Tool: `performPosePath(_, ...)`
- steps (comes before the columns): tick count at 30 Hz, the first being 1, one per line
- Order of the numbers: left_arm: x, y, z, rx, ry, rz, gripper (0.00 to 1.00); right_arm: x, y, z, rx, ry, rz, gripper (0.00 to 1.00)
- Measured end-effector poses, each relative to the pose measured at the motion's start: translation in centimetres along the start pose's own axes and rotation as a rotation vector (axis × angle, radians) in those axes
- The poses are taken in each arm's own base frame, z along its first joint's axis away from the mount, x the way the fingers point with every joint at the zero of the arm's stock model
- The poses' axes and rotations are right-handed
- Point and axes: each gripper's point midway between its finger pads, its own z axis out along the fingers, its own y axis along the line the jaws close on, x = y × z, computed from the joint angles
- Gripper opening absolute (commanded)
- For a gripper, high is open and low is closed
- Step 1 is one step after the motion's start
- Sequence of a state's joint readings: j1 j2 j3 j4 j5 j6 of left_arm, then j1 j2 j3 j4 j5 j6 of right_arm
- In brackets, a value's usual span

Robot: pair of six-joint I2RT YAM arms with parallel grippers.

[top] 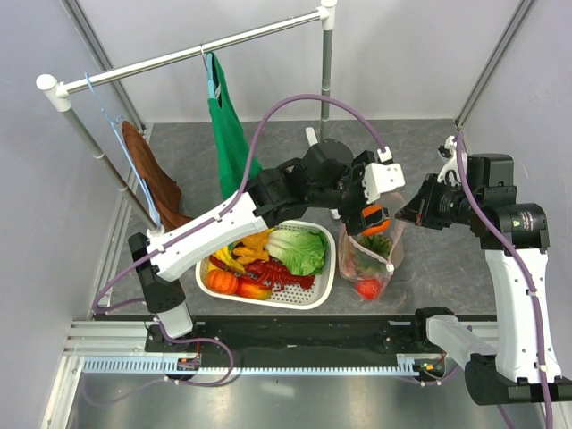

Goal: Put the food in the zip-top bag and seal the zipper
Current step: Place the fake fruit in the zipper food storage bag, then pick up the fake vegetable from the bin.

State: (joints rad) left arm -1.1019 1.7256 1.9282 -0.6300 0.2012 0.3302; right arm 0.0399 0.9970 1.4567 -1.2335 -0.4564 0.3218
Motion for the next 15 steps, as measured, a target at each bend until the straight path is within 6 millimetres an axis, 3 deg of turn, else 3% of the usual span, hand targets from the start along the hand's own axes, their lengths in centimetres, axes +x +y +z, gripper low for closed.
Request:
performPosePath(5,0.7,0.3,-0.5,-0.014,0.032,-0.009,1.0,-0.1,-0.2,0.0,0.007,-0.002,0.009,0.0)
performPosePath(8,0.9,0.8,-1.9,-0.014,0.04,-0.024,1.0,-0.1,-0.2,0.0,0.01,-0.003,0.009,0.0)
performPosePath(10,1.3,1.3,-4.4,-0.014,0.039,-0.039,0.99,-0.1,-0.2,0.0,0.012,-0.006,0.008,0.0)
performPosePath(13,2.8,1.7,-10.0,-0.03,0.052,-0.019,0.99,-0.1,-0.2,-0.1,0.012,-0.008,0.007,0.0)
performPosePath(15,4.4,0.9,-13.5,-0.033,0.076,0.03,0.99,0.0,-0.2,-0.1,0.011,-0.009,0.006,0.0)
